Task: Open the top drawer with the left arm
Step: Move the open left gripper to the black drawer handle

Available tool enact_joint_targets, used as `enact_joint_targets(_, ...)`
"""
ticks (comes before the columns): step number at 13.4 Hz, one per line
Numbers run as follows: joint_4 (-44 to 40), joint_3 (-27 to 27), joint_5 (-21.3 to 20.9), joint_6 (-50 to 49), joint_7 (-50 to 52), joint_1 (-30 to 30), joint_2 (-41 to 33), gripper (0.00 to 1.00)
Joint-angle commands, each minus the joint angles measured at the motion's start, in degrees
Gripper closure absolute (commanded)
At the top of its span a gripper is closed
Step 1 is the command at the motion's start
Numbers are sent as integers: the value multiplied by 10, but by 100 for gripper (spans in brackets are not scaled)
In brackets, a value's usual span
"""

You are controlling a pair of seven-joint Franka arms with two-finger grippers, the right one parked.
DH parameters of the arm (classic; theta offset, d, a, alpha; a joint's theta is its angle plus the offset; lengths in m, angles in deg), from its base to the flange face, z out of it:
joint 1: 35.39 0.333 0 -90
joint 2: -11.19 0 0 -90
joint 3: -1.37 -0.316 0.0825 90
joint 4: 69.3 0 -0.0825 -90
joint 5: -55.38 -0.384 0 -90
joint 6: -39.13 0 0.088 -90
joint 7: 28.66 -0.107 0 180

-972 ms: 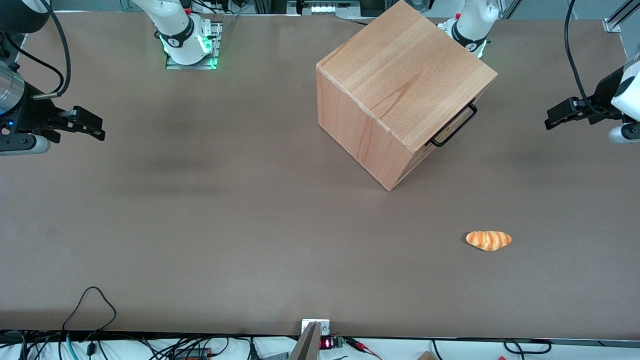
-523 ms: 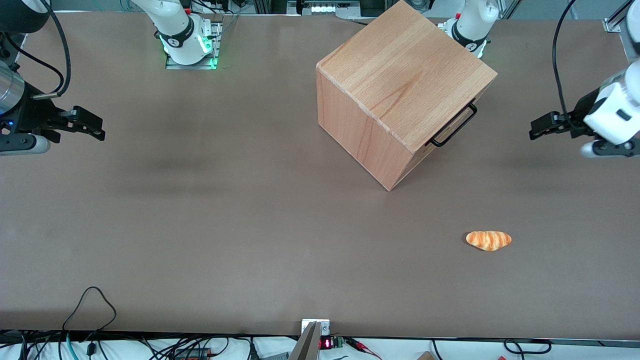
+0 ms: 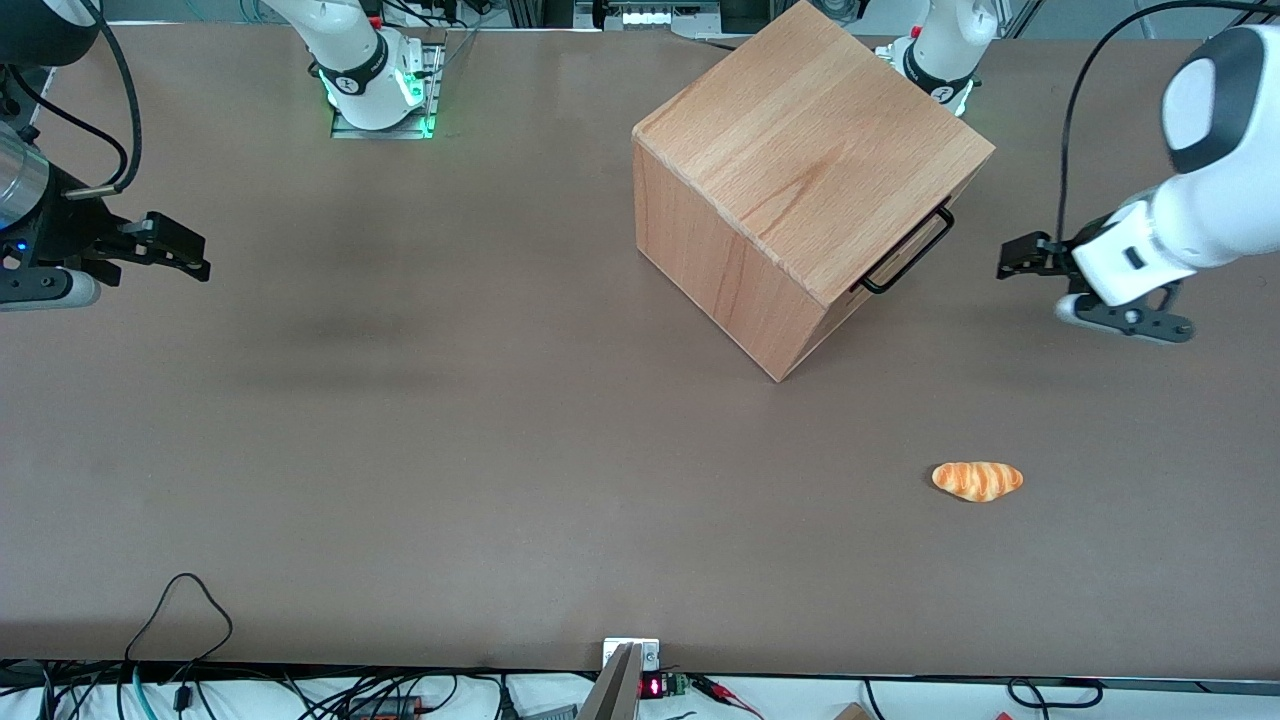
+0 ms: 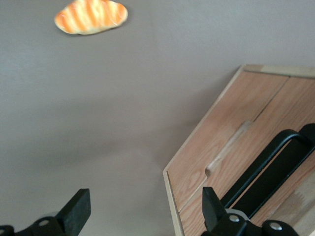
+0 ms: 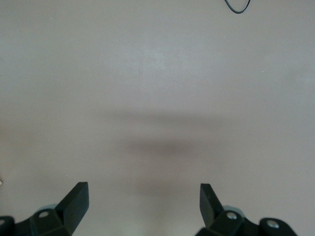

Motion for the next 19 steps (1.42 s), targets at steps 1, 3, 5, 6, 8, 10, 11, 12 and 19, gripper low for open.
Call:
enact_joint_targets(1, 37, 18, 11, 22, -41, -1, -15, 0)
enact_joint_targets(3, 52, 22, 13, 42, -75, -1, -15, 0)
enact_joint_targets(5, 67, 24, 41, 48, -108, -1, -15, 0)
enact_joint_targets(6, 73, 26, 46, 55, -126, -1, -15, 0)
enact_joint_targets(8, 80, 35, 53, 61, -153, -1, -16, 0)
enact_joint_targets(10, 80, 39, 54, 61, -183, -1, -16, 0)
enact_joint_targets(11, 80, 41, 64, 60, -200, -1, -16, 0)
enact_joint_targets(12, 85, 41, 73, 60, -215, -1, -16, 0)
enact_joint_targets(19, 93, 46, 89, 57, -284, -1, -16, 0)
